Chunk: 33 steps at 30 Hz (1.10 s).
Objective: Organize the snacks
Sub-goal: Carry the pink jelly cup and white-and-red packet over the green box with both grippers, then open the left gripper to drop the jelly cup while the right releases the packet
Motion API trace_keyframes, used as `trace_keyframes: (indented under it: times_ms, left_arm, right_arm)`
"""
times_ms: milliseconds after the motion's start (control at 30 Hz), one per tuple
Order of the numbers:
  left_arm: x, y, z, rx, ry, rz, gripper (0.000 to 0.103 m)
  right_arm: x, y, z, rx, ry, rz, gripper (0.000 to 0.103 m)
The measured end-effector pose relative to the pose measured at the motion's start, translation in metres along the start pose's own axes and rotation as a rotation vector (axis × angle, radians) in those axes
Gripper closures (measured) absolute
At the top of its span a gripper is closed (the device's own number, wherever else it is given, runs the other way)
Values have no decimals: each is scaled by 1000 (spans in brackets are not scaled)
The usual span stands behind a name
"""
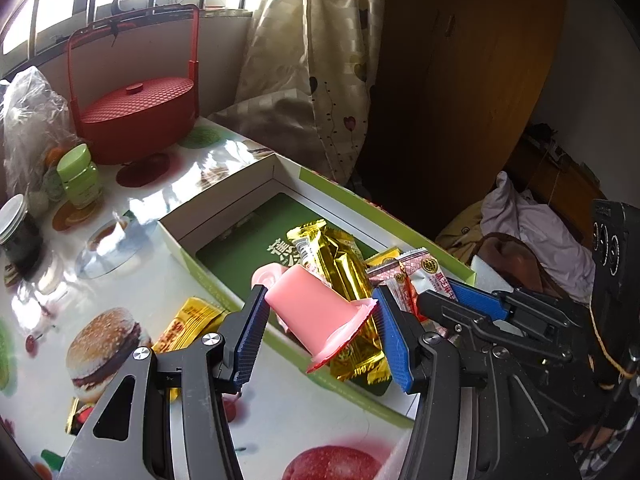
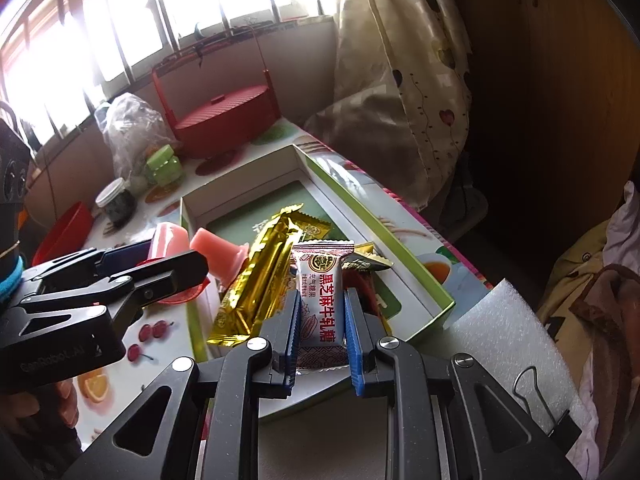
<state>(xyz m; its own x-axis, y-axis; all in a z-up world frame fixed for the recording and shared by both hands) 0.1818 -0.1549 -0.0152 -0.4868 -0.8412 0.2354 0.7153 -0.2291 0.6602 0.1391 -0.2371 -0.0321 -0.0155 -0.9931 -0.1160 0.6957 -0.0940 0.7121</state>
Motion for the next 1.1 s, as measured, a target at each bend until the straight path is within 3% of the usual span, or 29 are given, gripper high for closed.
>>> trace_keyframes:
  times_ms: [633,1100]
  left_arm:
    - [-3,2,-27,-35,22,19,49]
    - [-10,1,-35,-49,17,66,49]
  right_arm:
    - [2,5,-16,4,-38,51,83]
    - [0,8,-19,14,-18,72,83]
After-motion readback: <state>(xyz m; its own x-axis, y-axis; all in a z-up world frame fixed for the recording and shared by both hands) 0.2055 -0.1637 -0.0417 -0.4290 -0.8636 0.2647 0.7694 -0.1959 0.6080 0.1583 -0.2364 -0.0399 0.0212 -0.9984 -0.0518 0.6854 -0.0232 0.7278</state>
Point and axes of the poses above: each gripper's, at about its wrist camera, not at the fingertips, and z roughly against the way its jaws point, x to its right, y to its top, the point moved 10 cm from there along -z, roughly the way its jaws point, and after that the axes turned 5 degrees about z, right-handed, at the moved point
